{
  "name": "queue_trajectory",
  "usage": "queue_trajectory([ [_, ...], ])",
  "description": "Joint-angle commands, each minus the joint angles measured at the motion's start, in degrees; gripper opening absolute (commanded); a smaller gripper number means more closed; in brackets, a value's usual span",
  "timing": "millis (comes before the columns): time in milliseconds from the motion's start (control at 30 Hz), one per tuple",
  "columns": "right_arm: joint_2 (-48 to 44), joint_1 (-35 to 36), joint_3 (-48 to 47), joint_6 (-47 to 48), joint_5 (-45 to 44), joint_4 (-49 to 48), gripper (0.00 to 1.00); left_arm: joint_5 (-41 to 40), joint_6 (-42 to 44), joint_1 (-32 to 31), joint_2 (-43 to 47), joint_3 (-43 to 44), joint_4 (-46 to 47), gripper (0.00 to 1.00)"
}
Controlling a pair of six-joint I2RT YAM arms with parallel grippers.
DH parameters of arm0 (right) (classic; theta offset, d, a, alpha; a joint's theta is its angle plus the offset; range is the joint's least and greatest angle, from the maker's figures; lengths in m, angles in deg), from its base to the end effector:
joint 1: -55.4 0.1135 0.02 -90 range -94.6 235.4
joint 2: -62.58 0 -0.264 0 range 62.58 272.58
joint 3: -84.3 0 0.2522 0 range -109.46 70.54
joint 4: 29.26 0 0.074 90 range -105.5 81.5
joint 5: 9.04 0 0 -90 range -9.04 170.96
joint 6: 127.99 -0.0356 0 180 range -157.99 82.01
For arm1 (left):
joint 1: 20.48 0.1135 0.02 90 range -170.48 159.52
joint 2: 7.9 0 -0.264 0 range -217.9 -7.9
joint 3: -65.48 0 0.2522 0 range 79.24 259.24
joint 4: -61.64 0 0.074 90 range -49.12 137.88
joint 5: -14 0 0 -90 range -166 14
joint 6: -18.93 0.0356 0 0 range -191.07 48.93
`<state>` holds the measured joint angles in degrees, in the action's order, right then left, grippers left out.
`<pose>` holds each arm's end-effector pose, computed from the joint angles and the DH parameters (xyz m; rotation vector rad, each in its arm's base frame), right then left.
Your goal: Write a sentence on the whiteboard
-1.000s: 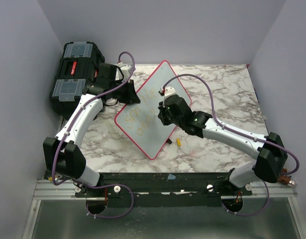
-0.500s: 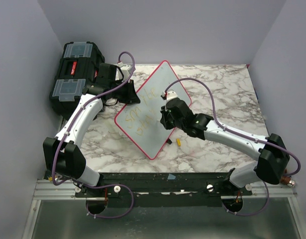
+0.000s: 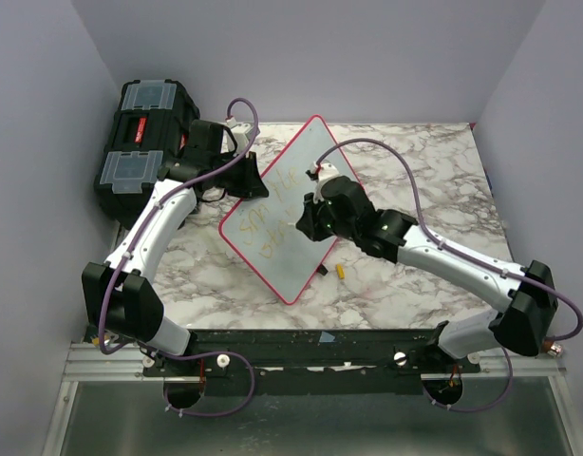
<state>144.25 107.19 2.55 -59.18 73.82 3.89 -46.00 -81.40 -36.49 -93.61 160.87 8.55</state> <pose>0.2049 0.2531 0.3154 -0.5097 2.1458 0.6001 0.3075 -0.1068 0.3471 0.3846 2.3182 -0.8380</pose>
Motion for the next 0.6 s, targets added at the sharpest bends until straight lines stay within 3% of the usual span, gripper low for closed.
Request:
queue_trajectory([
  [0, -4.2, 0.4, -3.6, 0.0, -4.3, 2.3, 0.01, -5.8, 6.1, -0.4, 1.6, -0.1, -1.5, 0.0],
  [233, -5.4, -2.2, -4.5, 3.5, -10.3, 2.5, 0.01, -5.9, 6.4, -0.3, 2.5, -0.7, -2.2, 0.0],
  [567, -4.9, -12.7, -3.3, 5.9, 1.9, 0.1, 0.01, -5.6, 7.1, -0.3, 2.8, -0.3, -3.4, 0.0],
])
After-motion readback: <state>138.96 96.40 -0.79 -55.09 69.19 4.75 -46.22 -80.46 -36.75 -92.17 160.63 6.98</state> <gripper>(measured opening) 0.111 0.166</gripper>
